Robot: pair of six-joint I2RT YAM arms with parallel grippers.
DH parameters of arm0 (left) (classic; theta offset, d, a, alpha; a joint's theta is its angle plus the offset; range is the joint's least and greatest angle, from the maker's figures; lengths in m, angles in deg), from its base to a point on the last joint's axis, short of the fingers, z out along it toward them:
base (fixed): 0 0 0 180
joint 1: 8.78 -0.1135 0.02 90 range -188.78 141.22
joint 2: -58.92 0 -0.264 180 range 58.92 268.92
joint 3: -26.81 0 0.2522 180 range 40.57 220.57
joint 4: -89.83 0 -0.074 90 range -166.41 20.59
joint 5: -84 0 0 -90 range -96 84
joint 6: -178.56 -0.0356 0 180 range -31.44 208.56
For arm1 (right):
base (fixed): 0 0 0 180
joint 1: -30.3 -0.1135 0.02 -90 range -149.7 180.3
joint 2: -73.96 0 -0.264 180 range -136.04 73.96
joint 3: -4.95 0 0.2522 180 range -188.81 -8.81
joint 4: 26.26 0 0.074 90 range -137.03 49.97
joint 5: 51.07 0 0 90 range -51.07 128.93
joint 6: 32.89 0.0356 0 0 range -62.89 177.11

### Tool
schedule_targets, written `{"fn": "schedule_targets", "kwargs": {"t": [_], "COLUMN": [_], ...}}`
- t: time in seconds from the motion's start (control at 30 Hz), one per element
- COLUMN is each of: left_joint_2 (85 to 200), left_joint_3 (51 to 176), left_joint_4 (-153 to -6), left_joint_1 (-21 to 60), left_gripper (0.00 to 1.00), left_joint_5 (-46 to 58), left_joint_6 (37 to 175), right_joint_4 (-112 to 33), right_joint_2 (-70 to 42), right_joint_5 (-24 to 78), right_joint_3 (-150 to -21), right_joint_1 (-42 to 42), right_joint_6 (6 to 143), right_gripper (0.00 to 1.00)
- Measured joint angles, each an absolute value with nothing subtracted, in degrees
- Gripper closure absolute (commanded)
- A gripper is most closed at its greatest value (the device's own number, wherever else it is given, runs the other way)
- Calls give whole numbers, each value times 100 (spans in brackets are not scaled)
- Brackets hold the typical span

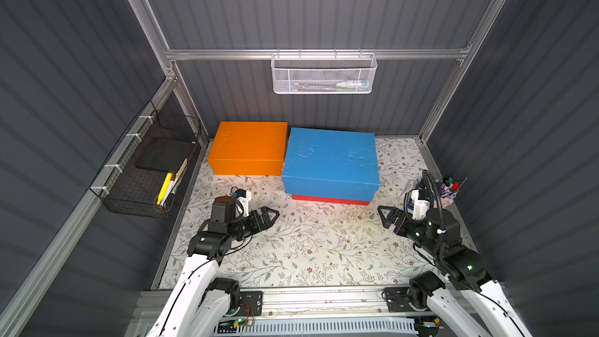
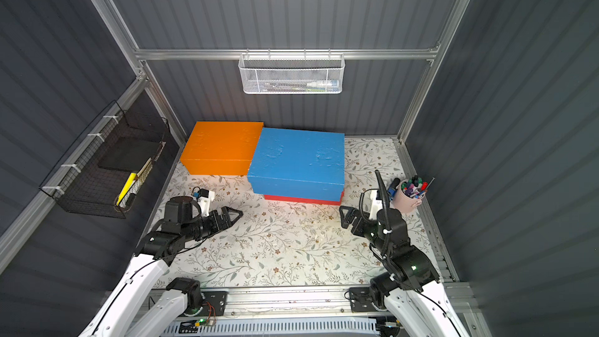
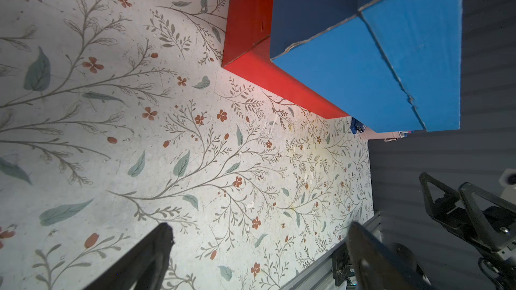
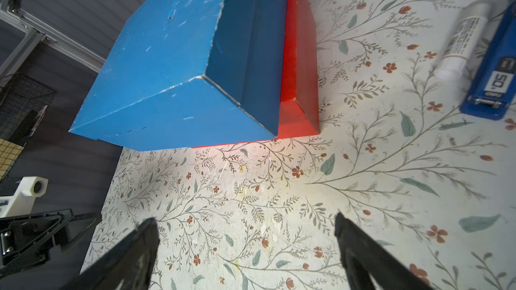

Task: Stack the shoeboxes
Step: Adjust the shoebox.

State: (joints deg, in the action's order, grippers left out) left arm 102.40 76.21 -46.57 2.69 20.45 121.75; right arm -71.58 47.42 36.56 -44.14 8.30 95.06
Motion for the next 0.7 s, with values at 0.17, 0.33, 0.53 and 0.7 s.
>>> {"fn": "schedule_targets", "kwargs": {"t": [0.17,0.33,0.53,0.7], "left_joint_2": [10819,11357,11692,12229], "left_joint_3": [7623,7626,7733,8148], "left_joint_4": [-5072,-5317,-5540,-5573], "left_joint_1": [269,269,269,269], "left_gripper": [1,1,1,1], "left_joint_5": [2244,2354,2413,2404], "left_joint_6": [12212,12219,12214,12151], "right_joint_4": [-6967,-6703,-6454,-6080], "right_joint_2": [4296,3784,3231,2864], "right_joint_5": [3853,4023,4218,4358], "right_joint_3": [-4416,-4416,-4580,-4663], "right_joint_1": [544,474,469,469], "right_joint_6": [9554,9561,9543,9541], "right_gripper": [1,1,1,1]}}
